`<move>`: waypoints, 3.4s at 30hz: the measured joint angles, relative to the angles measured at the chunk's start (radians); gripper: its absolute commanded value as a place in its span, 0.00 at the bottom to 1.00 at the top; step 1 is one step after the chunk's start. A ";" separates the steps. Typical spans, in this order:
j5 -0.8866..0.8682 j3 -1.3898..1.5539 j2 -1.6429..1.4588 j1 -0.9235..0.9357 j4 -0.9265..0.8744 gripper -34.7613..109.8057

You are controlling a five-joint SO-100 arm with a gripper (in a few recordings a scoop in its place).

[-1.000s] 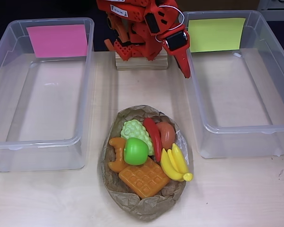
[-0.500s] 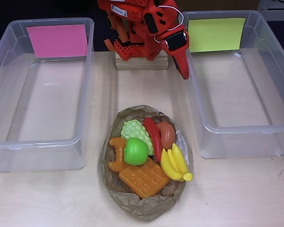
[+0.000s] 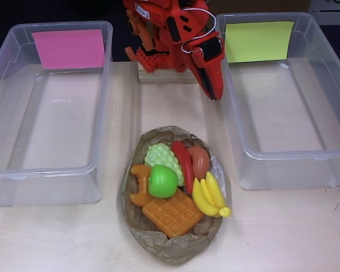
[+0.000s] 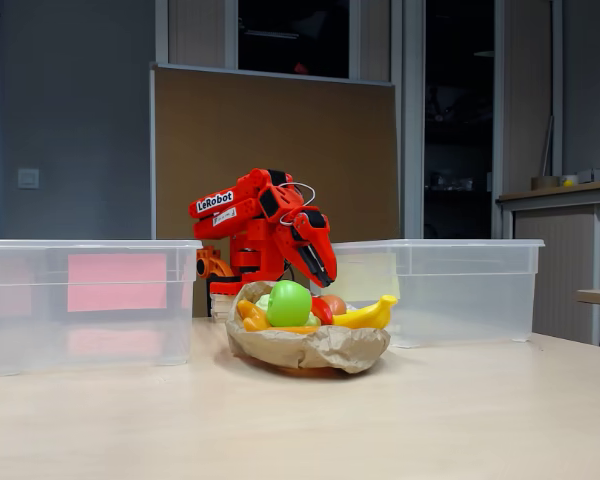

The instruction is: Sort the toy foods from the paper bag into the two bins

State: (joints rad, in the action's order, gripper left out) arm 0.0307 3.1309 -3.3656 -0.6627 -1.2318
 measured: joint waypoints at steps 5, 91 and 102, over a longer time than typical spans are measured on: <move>-0.003 0.000 0.043 0.190 0.052 0.28; -0.383 -1.608 2.095 0.571 -0.020 0.59; -0.373 -1.743 2.230 0.592 -0.021 0.45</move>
State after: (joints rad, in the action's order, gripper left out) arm -0.3421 1.3883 -1.1351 -0.0706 -1.2533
